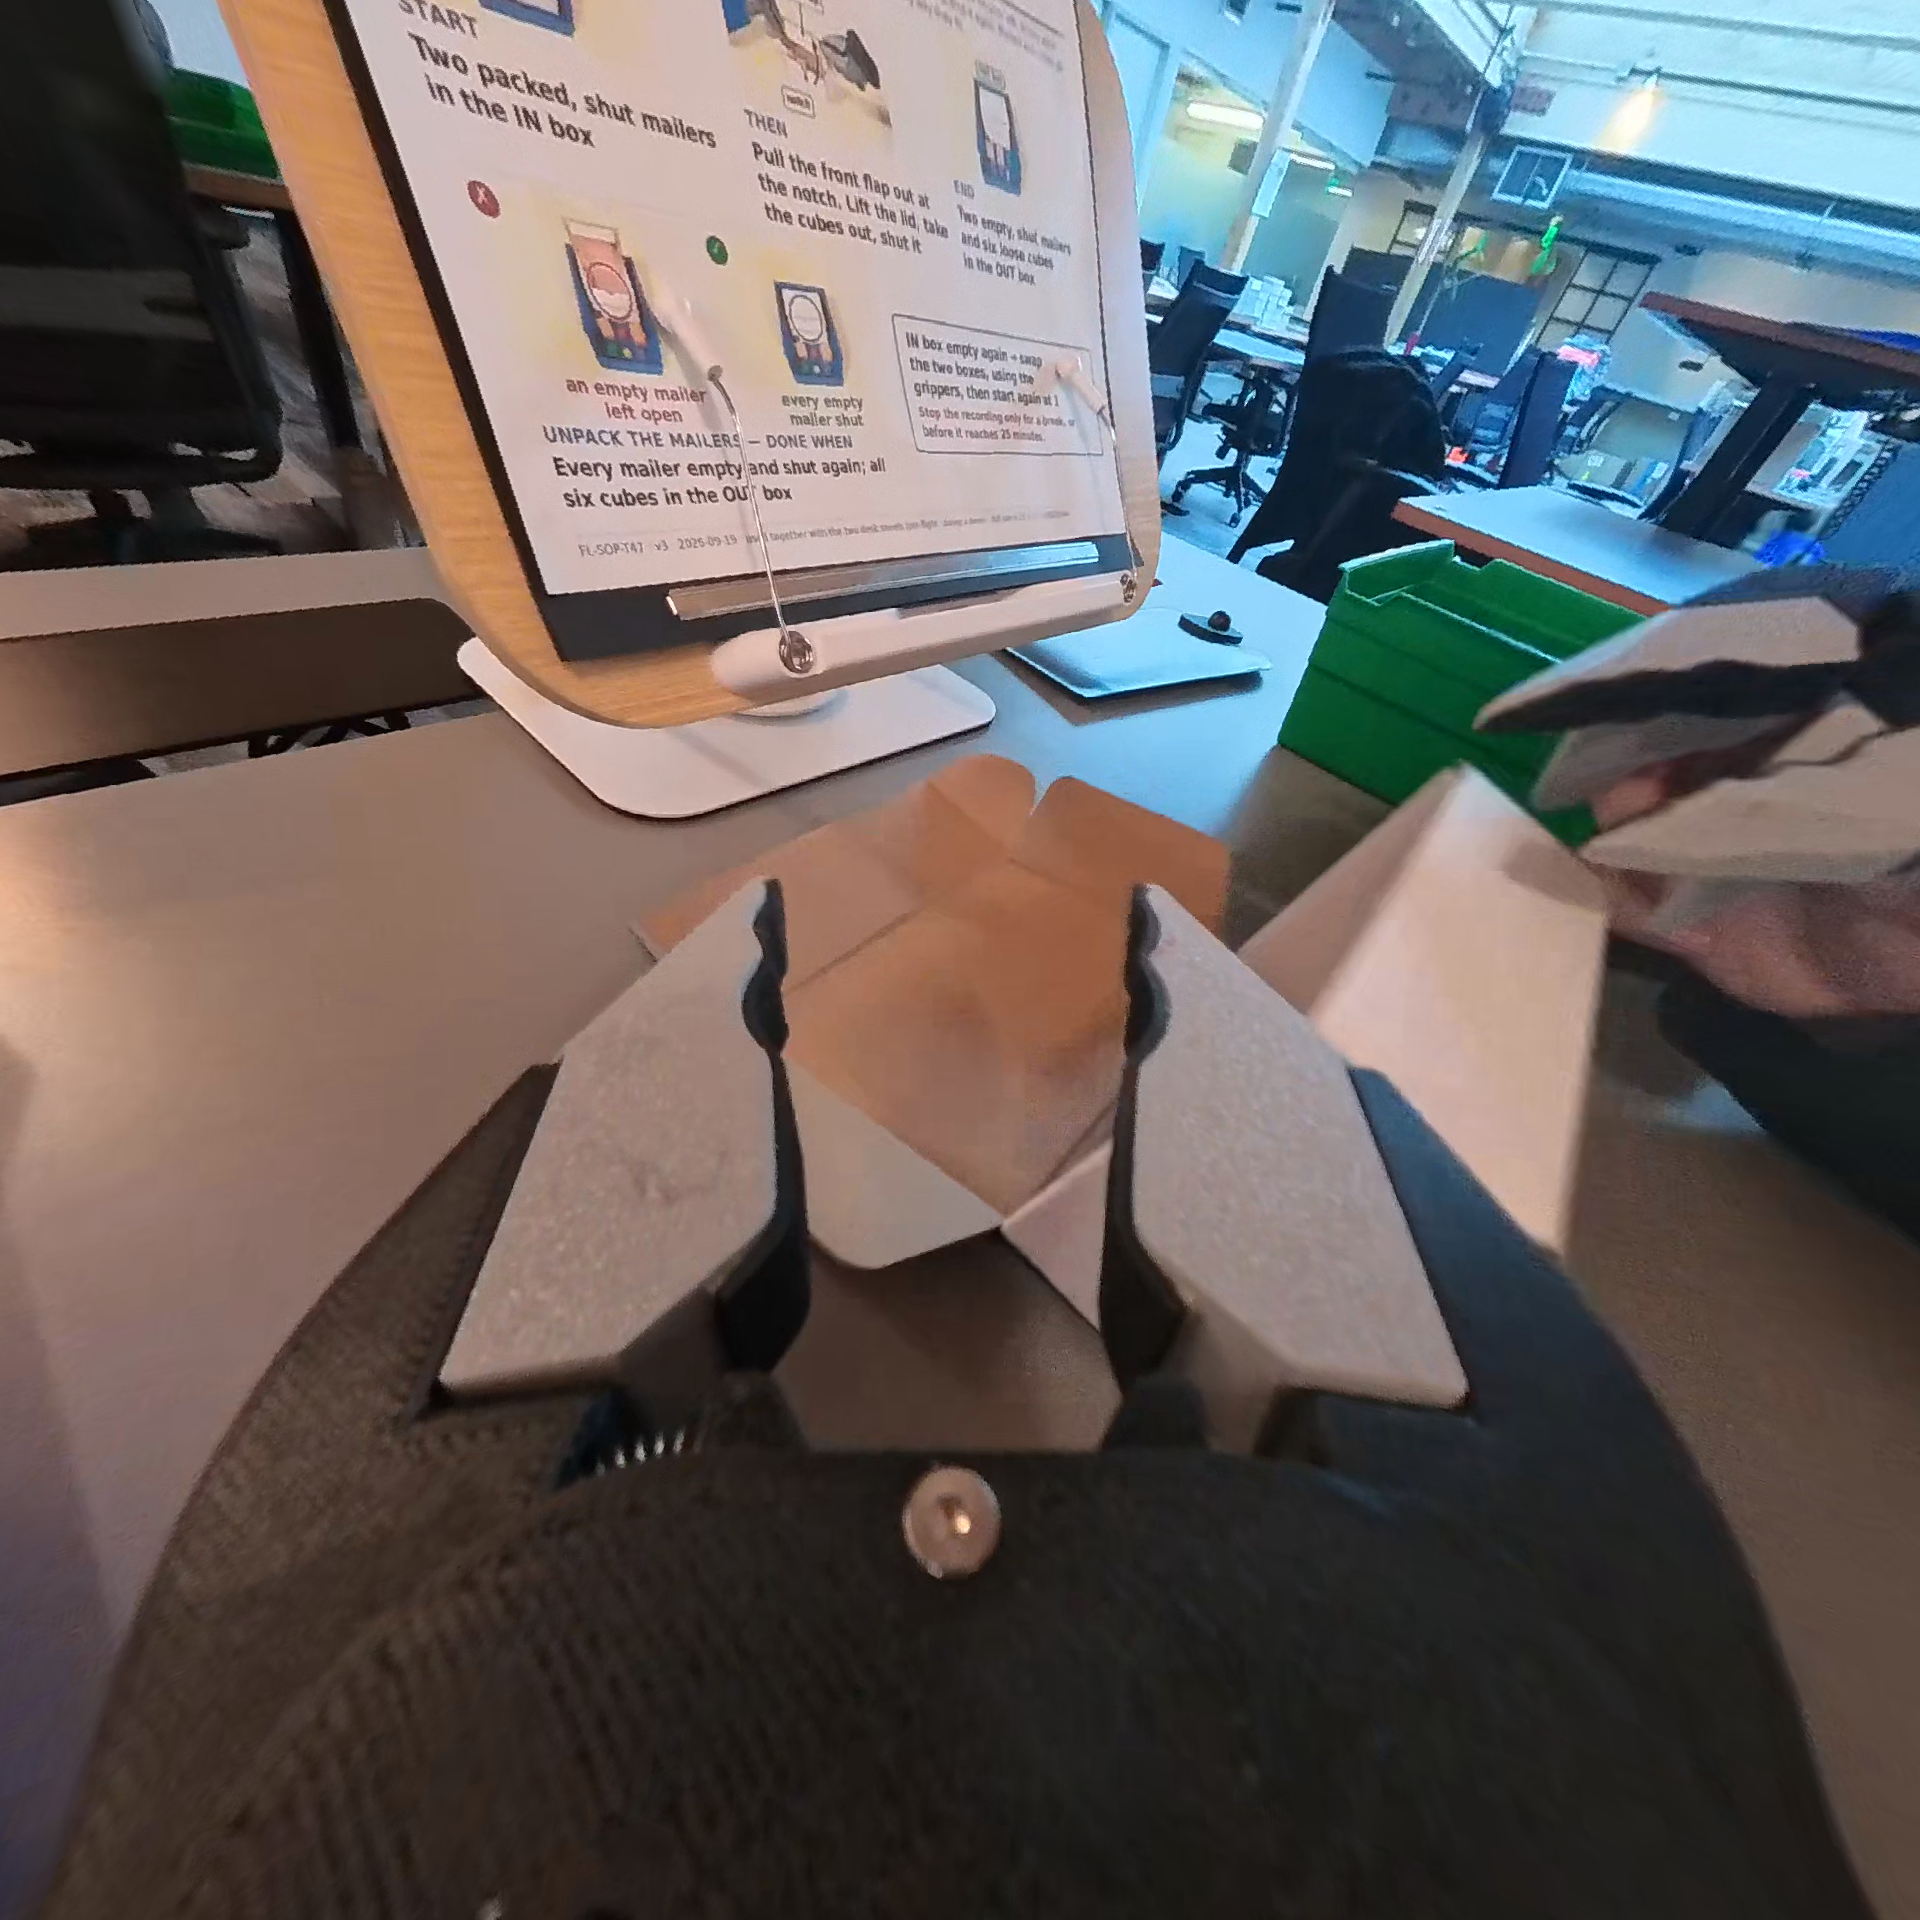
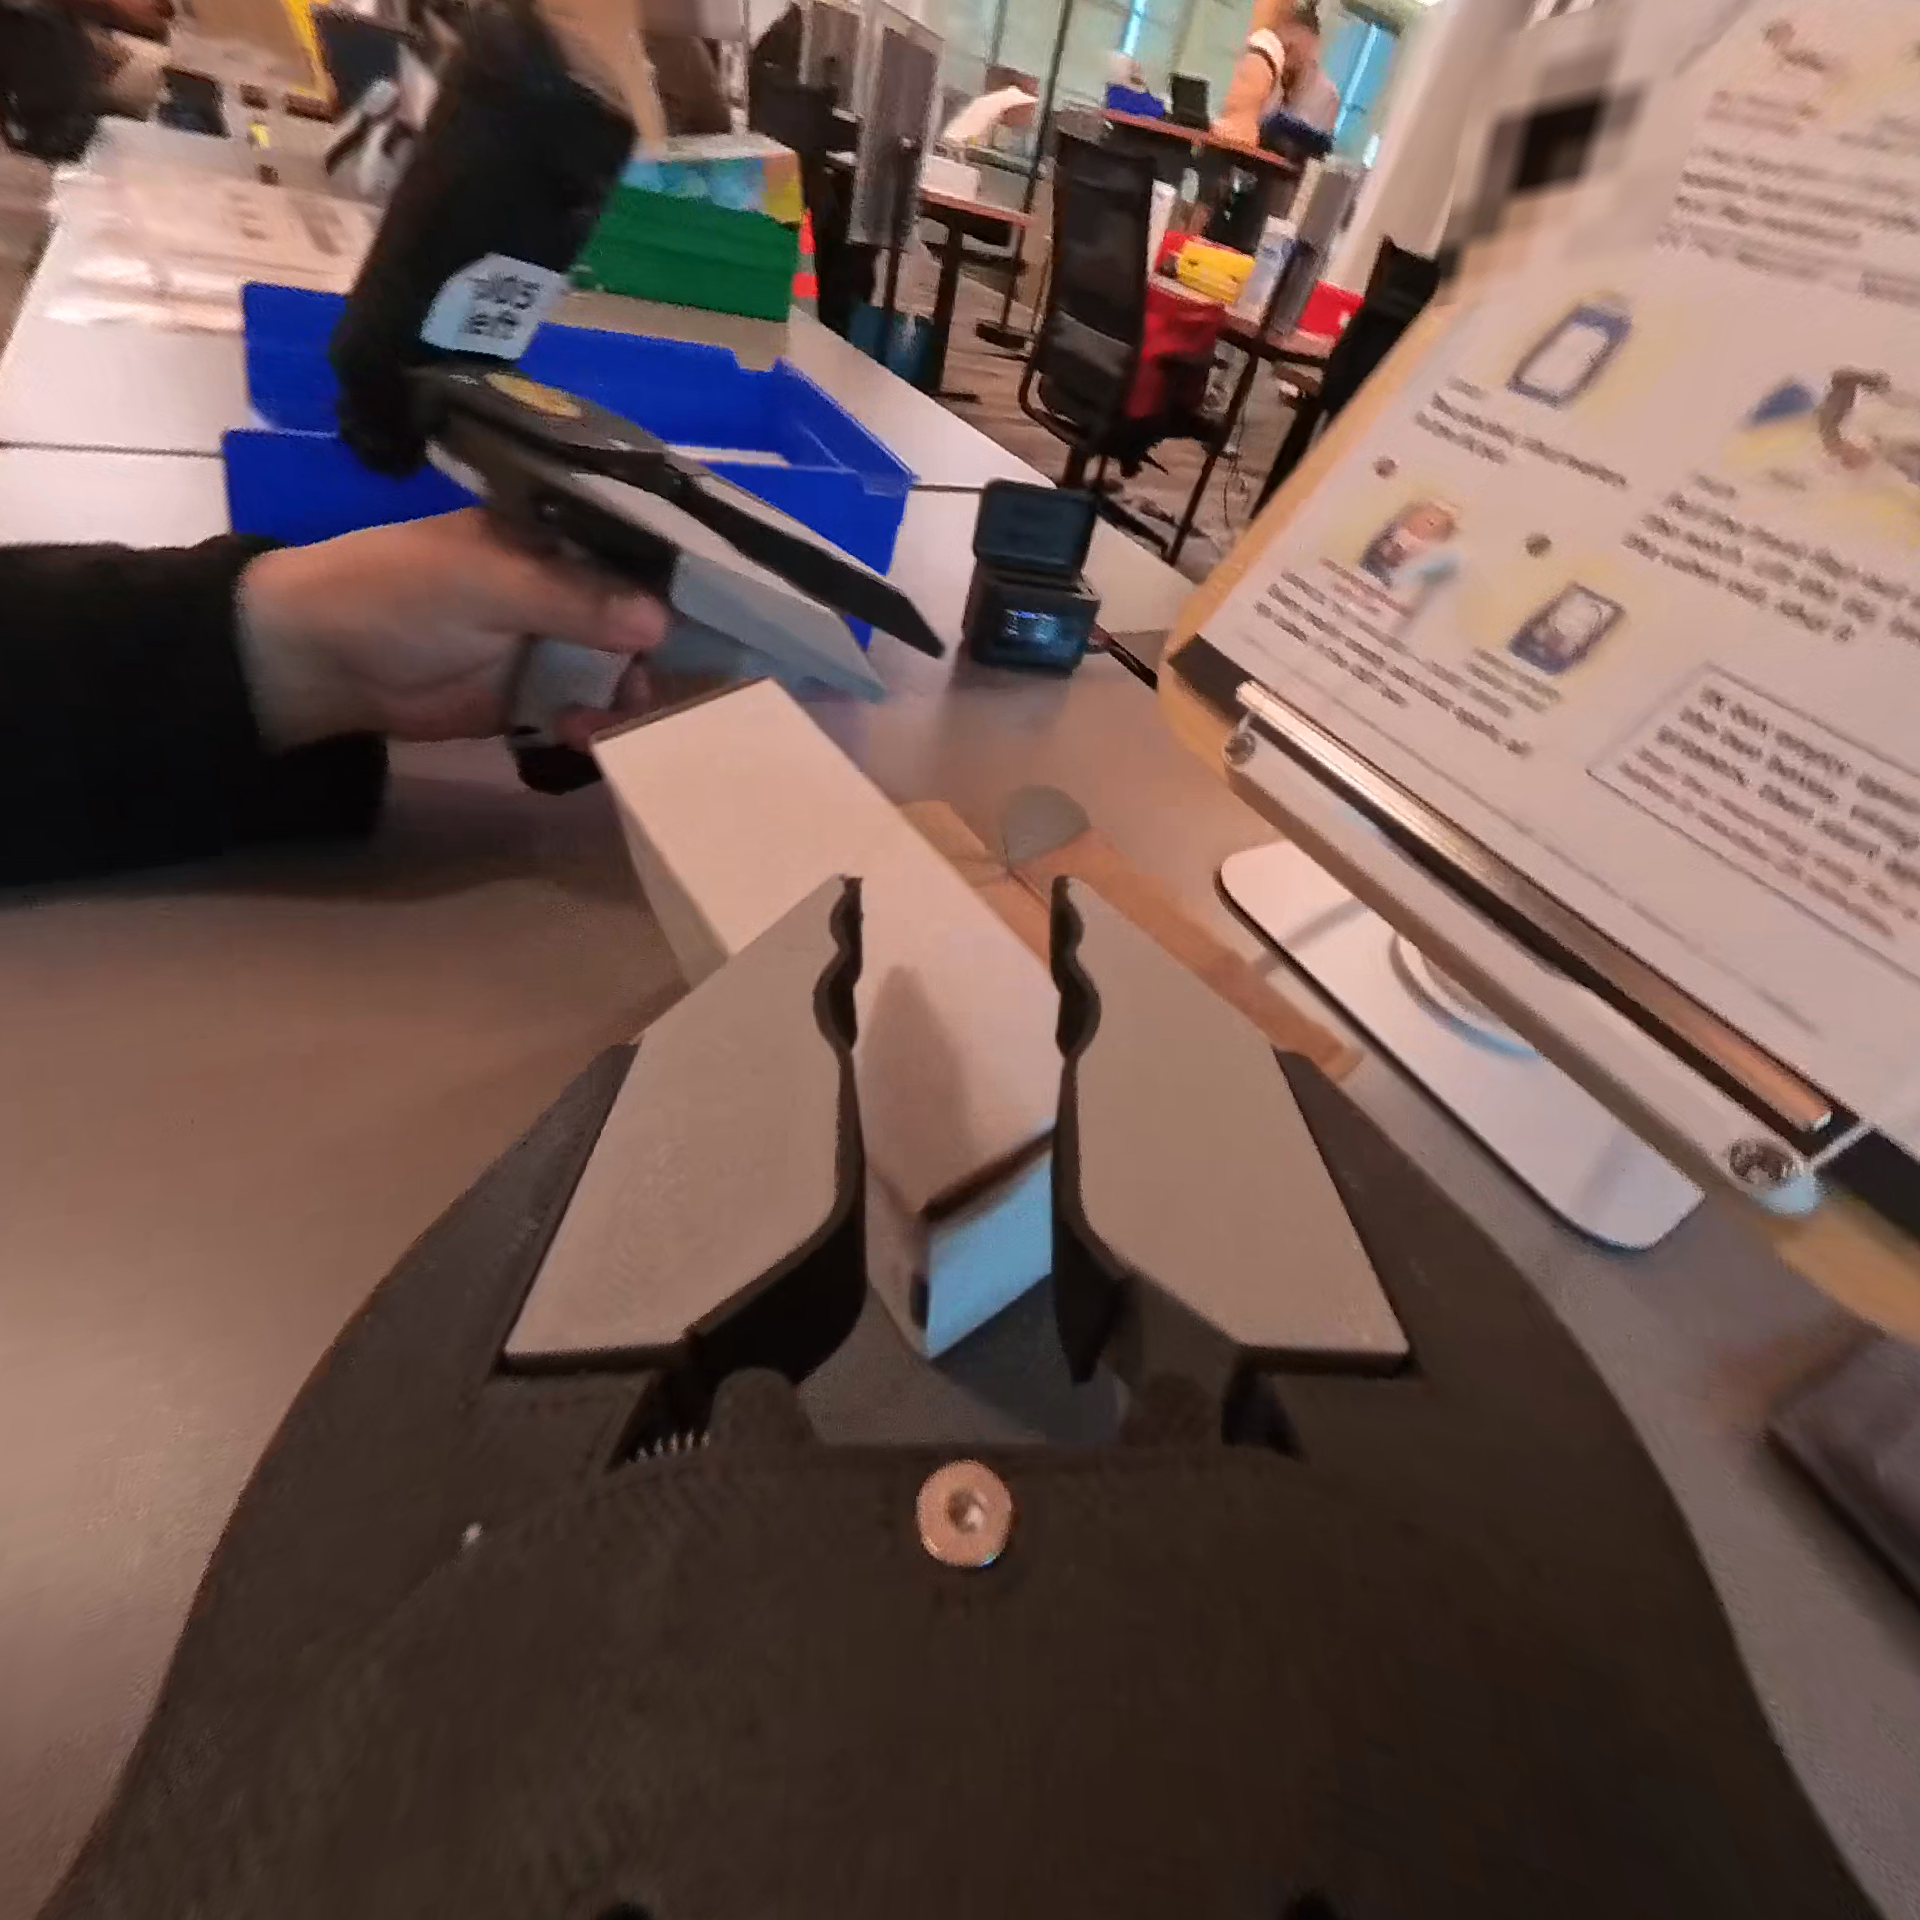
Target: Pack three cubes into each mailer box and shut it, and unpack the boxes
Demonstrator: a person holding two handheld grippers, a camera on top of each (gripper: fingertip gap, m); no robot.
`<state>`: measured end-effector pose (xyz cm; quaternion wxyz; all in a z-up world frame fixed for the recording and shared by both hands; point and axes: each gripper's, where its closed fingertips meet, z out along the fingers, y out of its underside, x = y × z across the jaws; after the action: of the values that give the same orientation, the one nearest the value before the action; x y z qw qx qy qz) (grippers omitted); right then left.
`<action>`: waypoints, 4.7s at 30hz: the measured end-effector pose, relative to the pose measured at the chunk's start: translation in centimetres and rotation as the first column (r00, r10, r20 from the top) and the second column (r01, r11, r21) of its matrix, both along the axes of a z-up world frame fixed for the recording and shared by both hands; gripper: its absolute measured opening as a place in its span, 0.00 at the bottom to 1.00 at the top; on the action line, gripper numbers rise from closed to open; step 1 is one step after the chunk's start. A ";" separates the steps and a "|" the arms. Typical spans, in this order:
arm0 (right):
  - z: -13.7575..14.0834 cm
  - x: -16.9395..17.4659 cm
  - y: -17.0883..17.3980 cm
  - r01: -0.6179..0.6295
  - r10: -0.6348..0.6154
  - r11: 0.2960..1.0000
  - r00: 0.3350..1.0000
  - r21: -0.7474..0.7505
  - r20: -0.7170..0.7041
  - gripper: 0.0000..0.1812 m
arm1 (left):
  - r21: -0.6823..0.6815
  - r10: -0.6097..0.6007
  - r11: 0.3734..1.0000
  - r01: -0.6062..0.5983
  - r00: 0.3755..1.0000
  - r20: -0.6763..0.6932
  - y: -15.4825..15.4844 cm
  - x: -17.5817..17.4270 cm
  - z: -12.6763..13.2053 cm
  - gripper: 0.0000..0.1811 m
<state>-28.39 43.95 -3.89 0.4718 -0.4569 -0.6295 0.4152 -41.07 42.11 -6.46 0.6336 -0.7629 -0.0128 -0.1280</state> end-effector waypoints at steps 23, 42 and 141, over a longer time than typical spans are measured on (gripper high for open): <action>-2.2 1.2 -0.6 -0.159 0.182 0.972 0.976 -0.172 0.123 0.16 | 0.095 -0.281 0.954 0.284 0.959 -0.041 -1.7 4.9 2.4 0.16; -3.5 5.8 -7.4 -0.548 0.544 0.835 0.807 -0.054 0.231 0.00 | -0.318 -0.766 0.639 0.700 0.543 -0.345 -8.4 14.1 -4.6 0.32; -2.7 2.6 12.5 0.433 -0.430 0.897 0.902 -0.089 0.045 0.18 | 0.239 -0.018 0.970 0.033 0.998 -0.065 -6.4 4.3 8.1 0.42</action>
<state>-25.78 56.48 -6.61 0.5215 -0.6124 -0.4974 0.3249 -36.74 35.68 1.66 0.7196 -0.6843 0.0323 -0.1129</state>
